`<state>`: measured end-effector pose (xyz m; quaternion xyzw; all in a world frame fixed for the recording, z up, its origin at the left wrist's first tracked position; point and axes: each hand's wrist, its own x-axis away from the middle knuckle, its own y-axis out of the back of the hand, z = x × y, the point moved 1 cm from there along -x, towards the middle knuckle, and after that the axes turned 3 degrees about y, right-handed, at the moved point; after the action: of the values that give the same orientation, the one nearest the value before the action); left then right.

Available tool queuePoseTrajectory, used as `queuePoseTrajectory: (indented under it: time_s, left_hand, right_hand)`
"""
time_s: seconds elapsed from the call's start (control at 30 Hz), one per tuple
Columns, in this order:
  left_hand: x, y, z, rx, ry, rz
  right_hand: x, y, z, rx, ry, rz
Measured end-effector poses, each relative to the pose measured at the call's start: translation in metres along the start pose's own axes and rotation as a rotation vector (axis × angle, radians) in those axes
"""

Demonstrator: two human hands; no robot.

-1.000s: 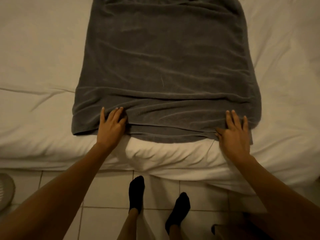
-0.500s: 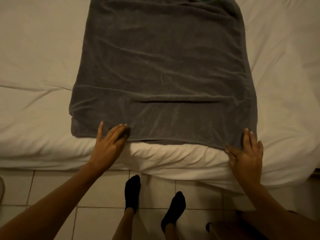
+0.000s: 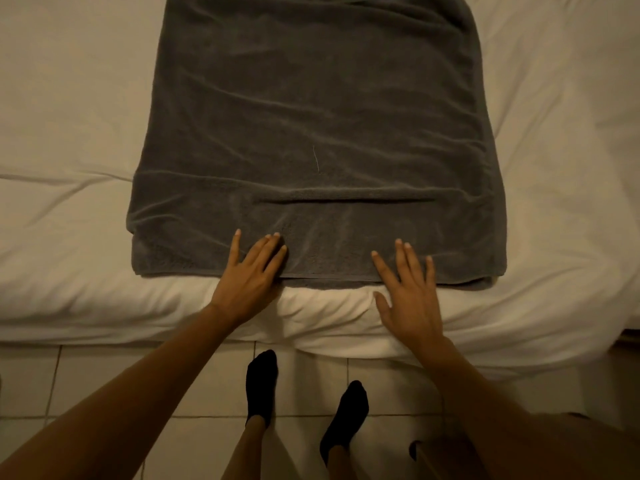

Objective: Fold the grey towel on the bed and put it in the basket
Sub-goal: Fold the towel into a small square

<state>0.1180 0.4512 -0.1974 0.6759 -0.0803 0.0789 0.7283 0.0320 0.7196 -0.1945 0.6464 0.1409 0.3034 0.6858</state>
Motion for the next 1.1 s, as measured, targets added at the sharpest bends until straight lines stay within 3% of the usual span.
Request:
queuePoseTrajectory:
  time_s: [0.23,0.37,0.8,0.97,1.1]
  left_hand:
    - [-0.003,-0.027,0.008,0.04,0.099,0.14]
    - [-0.002,-0.029,0.019,0.039,0.119,0.136]
    - [-0.002,-0.033,0.047,0.088,0.141,0.115]
    - [0.015,-0.03,0.069,0.097,0.276,0.101]
    - [0.007,-0.03,0.075,0.047,0.286,0.165]
  right_hand:
    - [-0.021,-0.013,-0.006,-0.011,-0.021,0.118]
    - [-0.024,-0.015,-0.023,0.082,0.0,0.184]
    - [-0.019,-0.004,-0.066,0.206,-0.203,0.128]
    - [-0.016,-0.002,-0.078,0.221,-0.174,0.057]
    - [-0.015,0.0,-0.085,0.21,-0.145,0.088]
